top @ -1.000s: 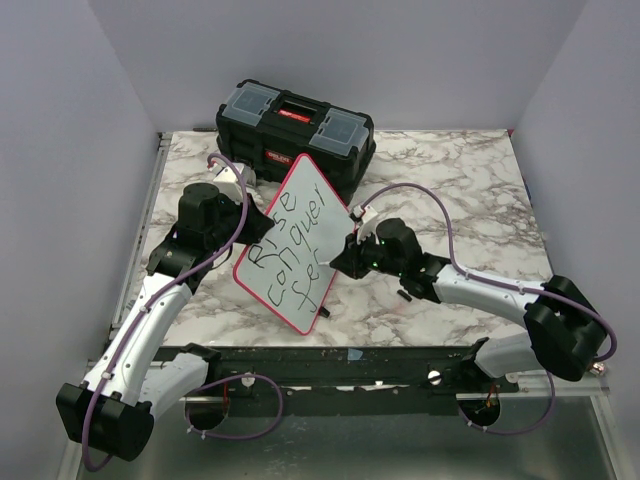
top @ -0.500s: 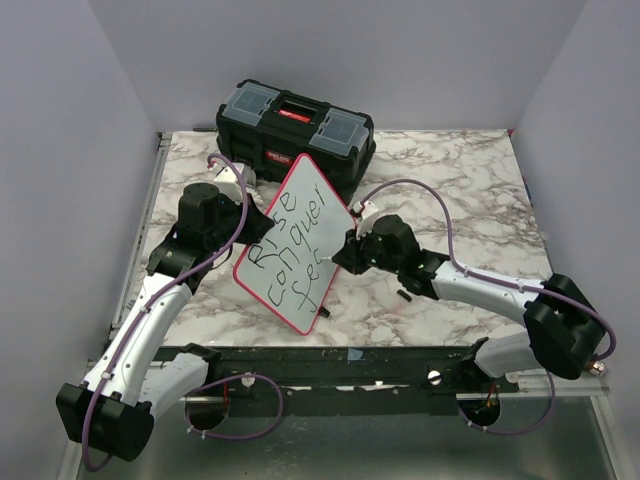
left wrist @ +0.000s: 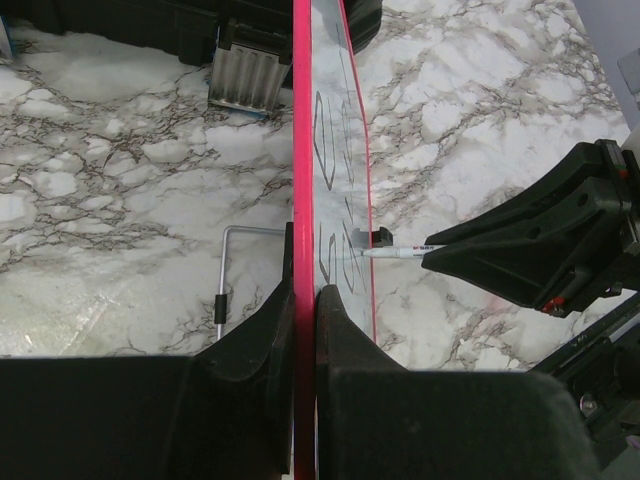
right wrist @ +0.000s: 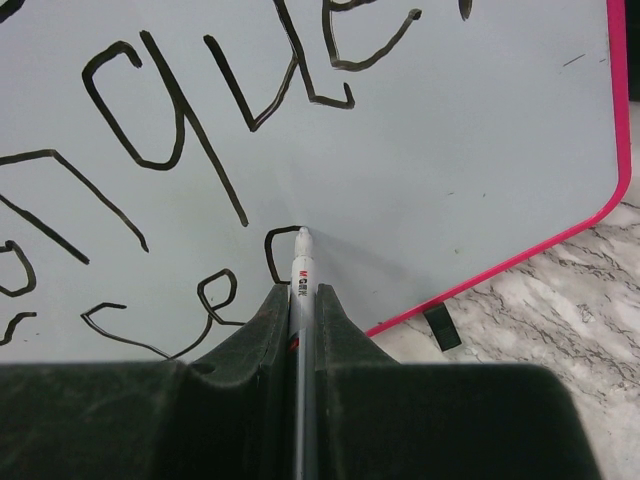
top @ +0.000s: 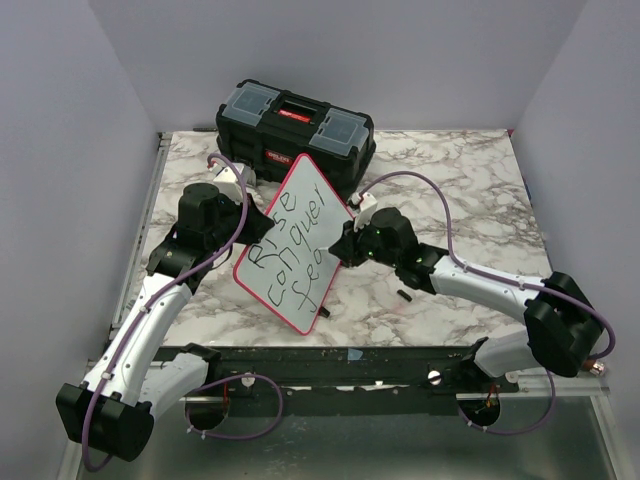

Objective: Write a sentence on the whiteboard

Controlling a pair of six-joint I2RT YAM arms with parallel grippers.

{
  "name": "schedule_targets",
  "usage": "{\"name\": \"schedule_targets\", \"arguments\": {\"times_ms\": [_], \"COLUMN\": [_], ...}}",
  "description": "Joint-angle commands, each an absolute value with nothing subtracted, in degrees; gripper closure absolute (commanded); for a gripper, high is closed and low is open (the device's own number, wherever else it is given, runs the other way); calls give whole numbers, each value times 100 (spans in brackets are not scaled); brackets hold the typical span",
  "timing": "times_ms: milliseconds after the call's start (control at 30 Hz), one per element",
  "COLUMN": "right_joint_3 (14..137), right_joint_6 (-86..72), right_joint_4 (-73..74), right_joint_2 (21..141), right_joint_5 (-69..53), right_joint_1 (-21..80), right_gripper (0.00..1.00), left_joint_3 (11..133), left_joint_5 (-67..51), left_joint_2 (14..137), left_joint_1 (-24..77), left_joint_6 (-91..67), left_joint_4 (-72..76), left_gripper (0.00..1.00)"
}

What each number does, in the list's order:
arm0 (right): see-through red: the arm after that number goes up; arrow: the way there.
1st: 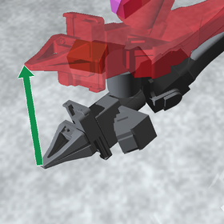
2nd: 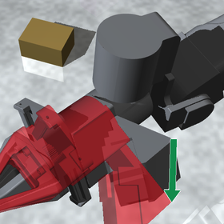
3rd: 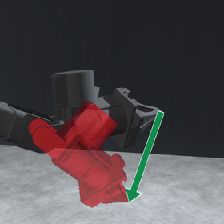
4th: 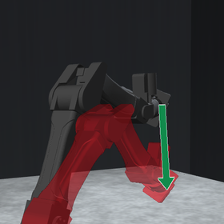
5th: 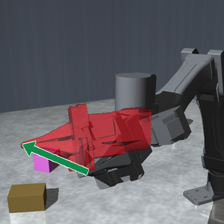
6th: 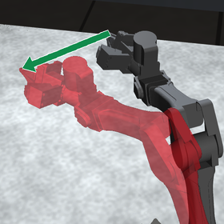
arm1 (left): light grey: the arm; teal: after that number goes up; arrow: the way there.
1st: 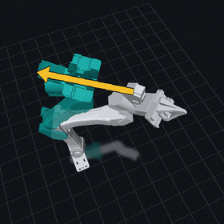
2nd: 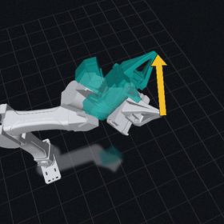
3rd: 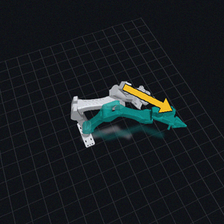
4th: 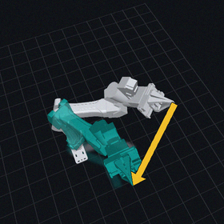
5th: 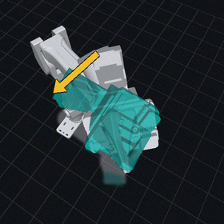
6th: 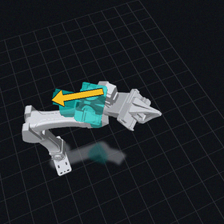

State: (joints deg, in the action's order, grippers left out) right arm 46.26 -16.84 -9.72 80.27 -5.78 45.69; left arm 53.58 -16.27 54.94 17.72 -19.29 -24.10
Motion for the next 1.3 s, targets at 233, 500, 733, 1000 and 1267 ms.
{"name": "schedule_targets", "arguments": {"times_ms": [233,500,733,1000,1267], "right_joint_3": [4759,4454,4208,4091,4047], "right_joint_6": [-1667,-1726,-1783,-1771,-1775], "right_joint_4": [-967,-1048,-1126,-1148,-1101], "right_joint_2": [8112,8079,8017,8020,8006], "right_joint_5": [-615,-633,-620,-491,-275], "right_joint_1": [4597,4601,4600,4597,4601], "right_gripper": [99,99,99,99,99], "left_joint_3": [5274,5273,5273,5273,5267], "left_joint_5": [-1441,-1441,-1435,-1424,-1426], "left_joint_2": [5509,5522,5518,5520,5531], "left_joint_1": [1846,1846,1846,1846,1846], "left_joint_6": [-1310,-1310,-1310,-1310,-1312], "left_joint_4": [-2857,-2856,-2864,-2865,-2864], "left_gripper": [100,100,100,100,100]}}
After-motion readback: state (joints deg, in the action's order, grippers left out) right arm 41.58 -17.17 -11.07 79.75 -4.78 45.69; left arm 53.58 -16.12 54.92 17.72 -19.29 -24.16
